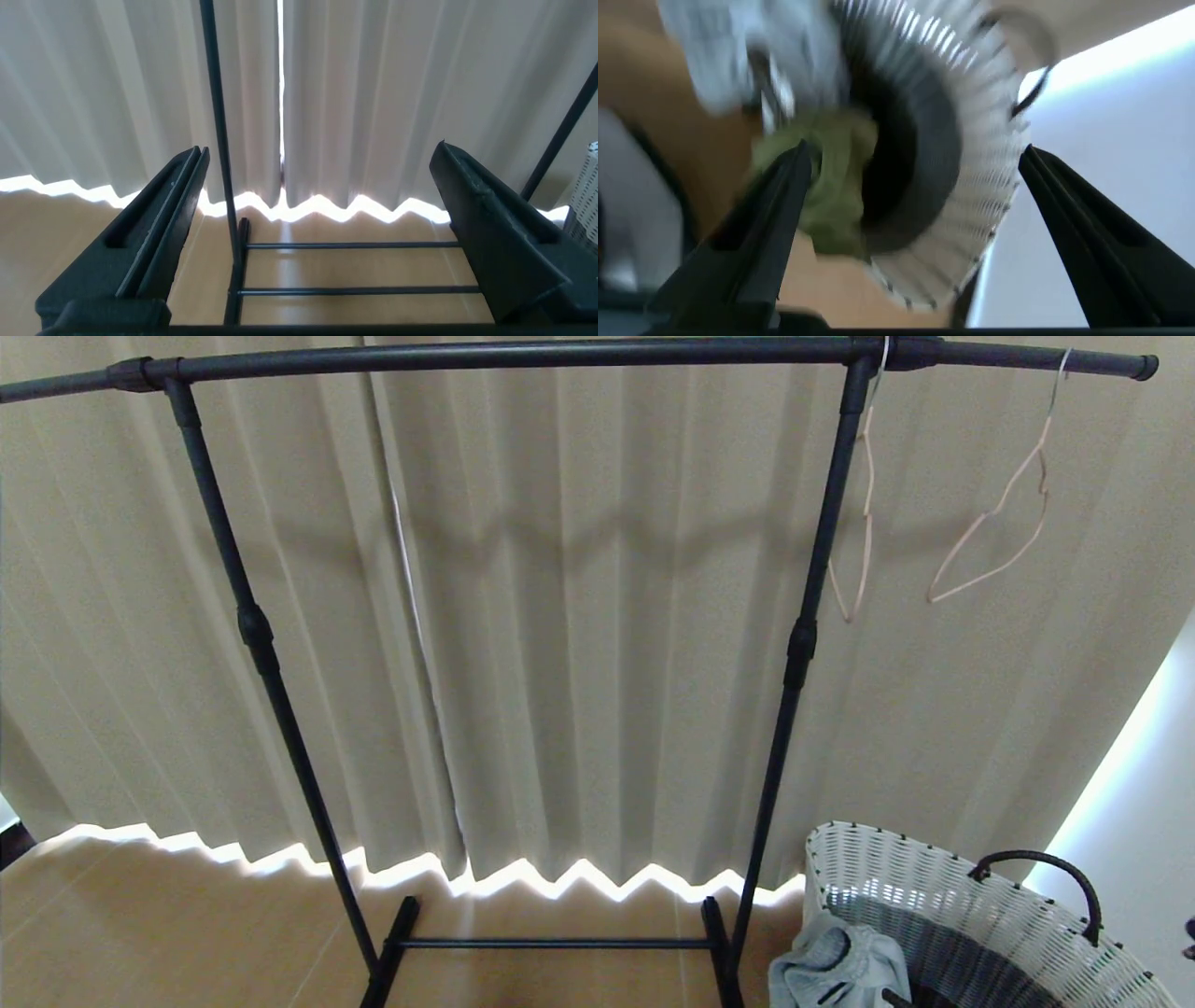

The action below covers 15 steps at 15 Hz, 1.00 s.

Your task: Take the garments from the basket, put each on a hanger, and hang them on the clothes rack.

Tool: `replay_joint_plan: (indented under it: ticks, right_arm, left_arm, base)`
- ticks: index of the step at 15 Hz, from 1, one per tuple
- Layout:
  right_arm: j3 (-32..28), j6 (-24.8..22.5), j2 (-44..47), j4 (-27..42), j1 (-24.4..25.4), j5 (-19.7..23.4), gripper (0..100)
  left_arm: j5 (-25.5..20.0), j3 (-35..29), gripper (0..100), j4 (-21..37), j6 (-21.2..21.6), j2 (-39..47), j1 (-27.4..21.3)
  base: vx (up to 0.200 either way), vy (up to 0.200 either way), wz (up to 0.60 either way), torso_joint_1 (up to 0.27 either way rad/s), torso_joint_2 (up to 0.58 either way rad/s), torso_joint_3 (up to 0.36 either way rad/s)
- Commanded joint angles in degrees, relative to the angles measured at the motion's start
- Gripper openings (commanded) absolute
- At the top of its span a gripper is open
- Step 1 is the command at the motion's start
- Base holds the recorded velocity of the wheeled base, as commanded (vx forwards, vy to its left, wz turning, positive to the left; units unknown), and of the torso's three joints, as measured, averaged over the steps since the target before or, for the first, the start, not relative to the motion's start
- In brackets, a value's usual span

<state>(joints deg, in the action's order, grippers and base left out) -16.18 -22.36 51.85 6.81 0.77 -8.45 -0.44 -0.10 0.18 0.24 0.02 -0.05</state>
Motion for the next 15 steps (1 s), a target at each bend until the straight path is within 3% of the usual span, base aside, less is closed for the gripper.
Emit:
replay_joint_plan:
  ticks: [1,5,8,11,15]
  right_arm:
    - [3.6,-4.2,14.2,-3.4,-0.8,-0.3,100]
    - [7.4,-12.9,25.3,-11.3,-2.4,-0.3,100]
    - [7.2,-13.9,36.2,-18.2,-2.4,-0.3,100]
    - [6.2,-14.4,42.5,-20.6,-2.6,-0.5,100]
    - [5.3,-15.8,50.5,-28.8,-7.3,-2.4,100]
  left_arm:
    - [0.0,0.0,100,0.0,0.0,0.0,0.0]
    - [-0.1,0.0,100,0.0,0.1,0.0,0.0]
    - [-0.1,0.0,100,0.0,0.0,0.0,0.0]
    - [-0.1,0.0,100,0.0,0.0,0.0,0.0]
    - [-0.1,0.0,100,0.0,0.0,0.0,0.0]
  base:
    - [0.0,0.0,0.0,0.0,0.0,0.0]
    - [0.0,0.0,0.0,0.0,0.0,0.0]
    - [0.0,0.0,0.0,0.0,0.0,0.0]
    - [0.0,0.0,0.0,0.0,0.0,0.0]
    - [0.0,0.0,0.0,0.0,0.0,0.0]
